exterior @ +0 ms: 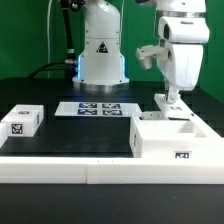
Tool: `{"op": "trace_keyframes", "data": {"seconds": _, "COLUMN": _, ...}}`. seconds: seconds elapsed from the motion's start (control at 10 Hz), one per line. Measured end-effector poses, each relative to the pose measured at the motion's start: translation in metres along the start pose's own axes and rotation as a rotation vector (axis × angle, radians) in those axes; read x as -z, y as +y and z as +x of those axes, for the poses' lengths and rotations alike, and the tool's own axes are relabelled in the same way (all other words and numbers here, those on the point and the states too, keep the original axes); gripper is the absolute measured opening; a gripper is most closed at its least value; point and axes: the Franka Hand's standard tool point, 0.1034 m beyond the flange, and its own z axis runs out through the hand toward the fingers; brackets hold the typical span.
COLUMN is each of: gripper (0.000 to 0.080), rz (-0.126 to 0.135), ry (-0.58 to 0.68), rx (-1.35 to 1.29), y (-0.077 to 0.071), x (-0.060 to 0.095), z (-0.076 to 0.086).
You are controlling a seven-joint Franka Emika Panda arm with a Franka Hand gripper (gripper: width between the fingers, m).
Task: Assemble cabinet
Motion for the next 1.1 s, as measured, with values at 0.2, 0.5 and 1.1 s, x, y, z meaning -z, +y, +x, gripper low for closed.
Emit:
{"op": "trace_keyframes", "data": {"seconds": 0.2, "gripper": 0.0070, "rz": 0.002, "ry": 0.000, "rx": -0.001, "y": 0.000, "x": -0.001, "z": -0.001}}
{"op": "trace_keyframes", "data": {"seconds": 0.5, "gripper": 0.0070, "rz": 0.000, "ry": 0.001, "rx": -0.003, "y": 0.001, "x": -0.001, "z": -0.001}}
{"op": "trace_keyframes", "data": {"seconds": 1.1, "gripper": 0.0070, "rz": -0.008, "ry": 0.010, "rx": -0.015, "y": 0.015, "x": -0.002, "z": -0.002}}
